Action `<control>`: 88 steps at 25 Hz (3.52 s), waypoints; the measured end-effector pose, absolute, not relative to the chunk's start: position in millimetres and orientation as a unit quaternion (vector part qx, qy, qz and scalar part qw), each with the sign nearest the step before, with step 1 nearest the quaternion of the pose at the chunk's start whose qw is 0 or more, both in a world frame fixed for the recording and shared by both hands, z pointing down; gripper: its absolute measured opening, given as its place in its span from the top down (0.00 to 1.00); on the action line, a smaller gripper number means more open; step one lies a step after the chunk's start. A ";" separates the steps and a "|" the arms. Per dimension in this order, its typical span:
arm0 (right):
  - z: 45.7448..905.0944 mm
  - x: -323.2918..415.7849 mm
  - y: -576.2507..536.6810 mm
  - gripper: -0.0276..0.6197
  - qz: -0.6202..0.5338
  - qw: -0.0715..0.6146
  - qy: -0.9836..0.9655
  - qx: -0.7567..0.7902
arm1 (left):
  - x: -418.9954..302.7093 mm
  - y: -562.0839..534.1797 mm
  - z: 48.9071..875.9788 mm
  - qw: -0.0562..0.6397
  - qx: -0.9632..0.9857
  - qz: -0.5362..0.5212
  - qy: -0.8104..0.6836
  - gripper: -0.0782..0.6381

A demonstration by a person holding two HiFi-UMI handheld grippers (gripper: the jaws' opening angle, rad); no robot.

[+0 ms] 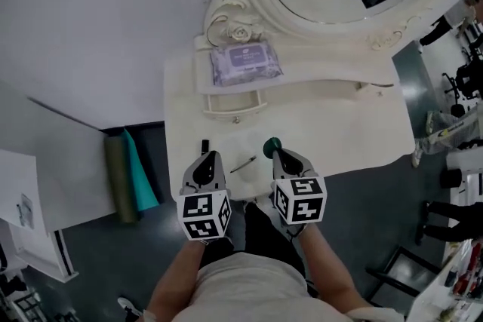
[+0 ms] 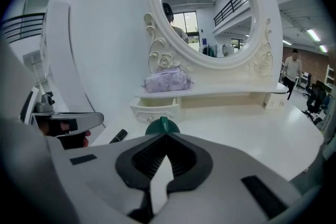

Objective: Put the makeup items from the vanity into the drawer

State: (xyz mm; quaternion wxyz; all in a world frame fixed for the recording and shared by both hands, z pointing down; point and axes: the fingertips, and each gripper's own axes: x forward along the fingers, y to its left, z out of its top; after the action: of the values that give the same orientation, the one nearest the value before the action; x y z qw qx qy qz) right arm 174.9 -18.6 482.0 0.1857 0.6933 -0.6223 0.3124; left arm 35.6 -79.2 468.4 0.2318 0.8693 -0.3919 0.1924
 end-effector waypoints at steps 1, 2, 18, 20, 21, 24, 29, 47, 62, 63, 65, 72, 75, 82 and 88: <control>476.8 173.6 -24.9 0.93 0.307 0.182 -0.626 0.693 | 33.6 -84.5 463.2 0.227 0.870 0.188 -0.396 0.89; 471.8 172.3 -30.8 0.93 0.302 0.178 -0.631 0.692 | 31.5 -89.6 458.0 0.222 0.870 0.184 -0.400 0.88; 444.4 162.0 -90.6 0.93 0.276 0.173 -0.672 0.665 | 13.7 -129.4 435.8 0.210 0.855 0.163 -0.444 0.89; 449.2 162.0 -95.7 0.93 0.283 0.176 -0.674 0.660 | 14.1 -131.7 439.6 0.214 0.852 0.169 -0.446 0.89; 451.6 161.8 -98.5 0.93 0.287 0.178 -0.675 0.656 | 14.6 -133.0 441.4 0.215 0.851 0.172 -0.447 0.89; 458.7 159.6 -108.5 0.93 0.295 0.186 -0.683 0.642 | 16.5 -138.8 446.1 0.220 0.846 0.178 -0.453 0.89; 469.5 156.6 -135.4 0.93 0.301 0.204 -0.700 0.615 | 22.8 -159.0 453.1 0.228 0.836 0.177 -0.466 0.89; 505.0 125.0 -178.2 0.93 0.333 0.277 -0.748 0.502 | 15.3 -192.2 486.3 0.278 0.790 0.173 -0.518 0.89; 501.4 132.1 -186.4 0.80 0.353 0.244 -0.736 0.523 | 3.4 -199.0 486.8 0.280 0.783 0.173 -0.528 0.89; 501.0 133.0 -186.4 0.79 0.353 0.242 -0.735 0.526 | 3.0 -199.0 486.7 0.279 0.783 0.173 -0.528 0.88; 500.8 134.4 -186.3 0.79 0.353 0.239 -0.734 0.529 | 3.0 -198.8 486.7 0.278 0.784 0.173 -0.528 0.89; 494.0 137.7 -182.1 0.79 0.345 0.227 -0.728 0.547 | 2.4 -194.5 481.9 0.272 0.790 0.172 -0.523 0.89; 489.4 139.5 -179.7 0.79 0.341 0.220 -0.726 0.556 | 2.1 -191.5 479.1 0.269 0.793 0.171 -0.519 0.89; 470.8 141.8 -171.6 0.80 0.325 0.200 -0.718 0.582 | -0.8 -184.6 464.5 0.255 0.805 0.163 -0.511 0.89; 452.1 144.6 -156.9 0.84 0.310 0.186 -0.706 0.609 | -4.5 -177.4 445.6 0.237 0.818 0.150 -0.502 0.89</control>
State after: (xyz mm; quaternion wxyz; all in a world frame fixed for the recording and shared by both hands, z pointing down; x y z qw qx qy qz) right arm 144.6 -156.9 452.1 0.1856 0.6090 -0.7063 0.3096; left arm -4.5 -177.4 445.6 0.2374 0.8182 -0.5017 0.1500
